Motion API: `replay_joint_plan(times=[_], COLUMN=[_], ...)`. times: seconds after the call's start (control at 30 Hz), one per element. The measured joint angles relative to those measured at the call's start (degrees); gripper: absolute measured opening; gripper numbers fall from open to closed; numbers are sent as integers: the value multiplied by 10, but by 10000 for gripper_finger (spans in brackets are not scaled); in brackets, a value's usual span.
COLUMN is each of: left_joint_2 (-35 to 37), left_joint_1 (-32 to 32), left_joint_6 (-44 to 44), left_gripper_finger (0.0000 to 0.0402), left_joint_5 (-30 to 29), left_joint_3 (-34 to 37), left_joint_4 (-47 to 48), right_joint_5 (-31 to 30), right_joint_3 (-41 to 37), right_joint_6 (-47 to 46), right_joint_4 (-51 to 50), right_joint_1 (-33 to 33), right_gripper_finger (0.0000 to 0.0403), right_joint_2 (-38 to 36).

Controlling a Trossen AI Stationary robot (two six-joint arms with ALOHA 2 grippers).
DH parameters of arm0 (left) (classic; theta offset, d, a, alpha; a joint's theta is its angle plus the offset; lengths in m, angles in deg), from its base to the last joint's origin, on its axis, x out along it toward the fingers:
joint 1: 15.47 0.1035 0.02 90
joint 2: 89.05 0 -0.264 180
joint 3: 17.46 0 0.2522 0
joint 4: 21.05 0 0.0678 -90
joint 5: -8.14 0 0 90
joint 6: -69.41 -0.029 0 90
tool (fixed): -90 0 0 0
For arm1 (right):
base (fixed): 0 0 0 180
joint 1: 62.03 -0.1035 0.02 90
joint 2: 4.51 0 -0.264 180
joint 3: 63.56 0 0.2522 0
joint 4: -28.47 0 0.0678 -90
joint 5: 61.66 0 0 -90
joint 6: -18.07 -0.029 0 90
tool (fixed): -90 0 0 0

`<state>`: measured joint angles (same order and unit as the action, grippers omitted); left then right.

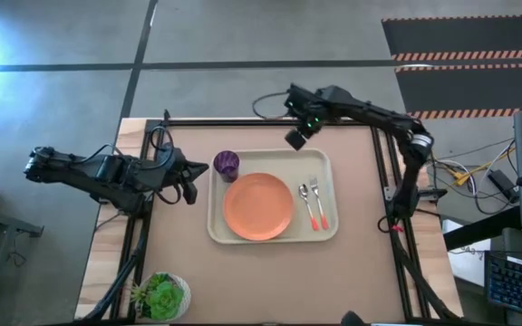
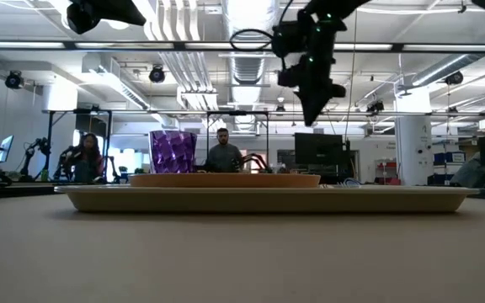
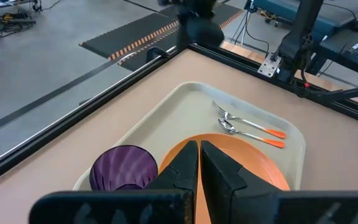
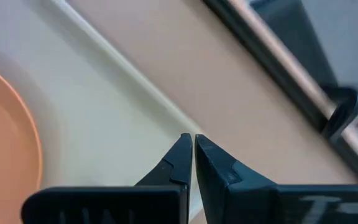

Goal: Pick and place plate/cup/fork/spoon on tray
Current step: Move the white tray to the middle of the table

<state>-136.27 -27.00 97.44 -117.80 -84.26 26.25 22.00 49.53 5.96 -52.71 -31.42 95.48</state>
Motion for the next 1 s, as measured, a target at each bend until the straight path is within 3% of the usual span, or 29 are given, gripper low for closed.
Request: replay_joint_plan(times=[0.2,0.4,0.73,1.0], left_joint_2=[0,-3,-14,-23], left_joint_1=[0,0,0,0], left_joint_6=[0,0,1,2], left_gripper_finger=[0,0,0,0], left_joint_5=[0,0,0,-1], left_joint_3=[0,0,0,1], left_joint_4=[0,0,0,-1], right_joint_5=[27,6,21,29], right_joint_3=[-181,-294,-405,-413], right_joint_6=[-39,-60,-95,-109], right_joint_4=[74,84,172,191], right_joint_1=[-9,-20,-22,-25], right_gripper_finger=[11,11,11,11], right_joint_2=[-45,-65,-92,-106])
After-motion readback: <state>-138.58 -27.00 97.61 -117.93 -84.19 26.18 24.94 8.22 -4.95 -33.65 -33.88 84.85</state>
